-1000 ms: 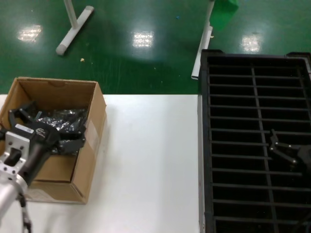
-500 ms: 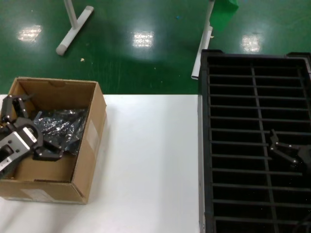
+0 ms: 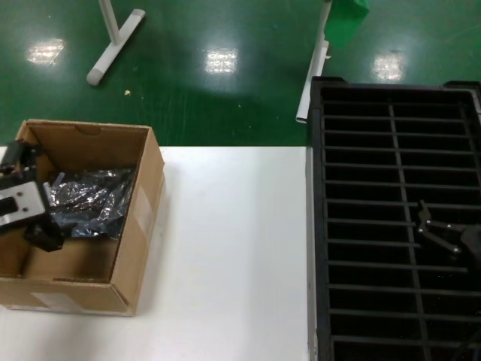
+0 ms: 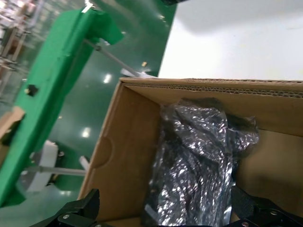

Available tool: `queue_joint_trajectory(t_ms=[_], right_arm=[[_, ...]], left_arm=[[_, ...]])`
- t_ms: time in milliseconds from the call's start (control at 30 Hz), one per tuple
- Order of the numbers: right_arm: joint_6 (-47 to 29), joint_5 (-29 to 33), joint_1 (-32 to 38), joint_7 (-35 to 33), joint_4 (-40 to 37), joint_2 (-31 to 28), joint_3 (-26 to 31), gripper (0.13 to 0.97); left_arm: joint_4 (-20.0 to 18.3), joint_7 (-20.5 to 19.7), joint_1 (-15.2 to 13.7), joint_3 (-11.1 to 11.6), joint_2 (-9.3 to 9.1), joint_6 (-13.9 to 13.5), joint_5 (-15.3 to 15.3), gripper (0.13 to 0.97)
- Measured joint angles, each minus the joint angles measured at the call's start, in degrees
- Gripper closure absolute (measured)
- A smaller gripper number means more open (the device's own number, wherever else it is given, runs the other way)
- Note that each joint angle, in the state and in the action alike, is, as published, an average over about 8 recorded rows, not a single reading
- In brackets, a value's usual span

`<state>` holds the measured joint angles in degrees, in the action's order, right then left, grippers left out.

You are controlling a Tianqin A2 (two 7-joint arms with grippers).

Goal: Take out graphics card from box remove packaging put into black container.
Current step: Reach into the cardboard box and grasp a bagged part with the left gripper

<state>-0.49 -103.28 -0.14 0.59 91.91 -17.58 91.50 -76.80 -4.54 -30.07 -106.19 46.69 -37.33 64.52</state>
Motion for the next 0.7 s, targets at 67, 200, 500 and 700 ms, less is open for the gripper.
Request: queue_joint_trajectory(t_ms=[67,200,500,700], right_arm=[[0.00,0.00,0.00,0.00,0.00,0.00,0.00,0.129],[0.00,0.00,0.00,0.00,0.00,0.00,0.00,0.129],[0.00,0.01,0.00,0.00,0.00,0.00,0.00,0.129],[0.00,0.01,0.00,0.00,0.00,0.00,0.00,0.129]], left_arm=[[2.74,1.34,-2.89,-1.42,-1.09,-1.78,-0.29,0.132],[8.46,4.52,-7.65,-3.99,-3.46,-4.26,-0.28,0.132],[21.14,13.45,-14.71,-7.40,-7.91,-3.19,0.14,0.132],[28.09,20.72,-17.16,-7.83,-10.07,-0.72,2.73,0.132]])
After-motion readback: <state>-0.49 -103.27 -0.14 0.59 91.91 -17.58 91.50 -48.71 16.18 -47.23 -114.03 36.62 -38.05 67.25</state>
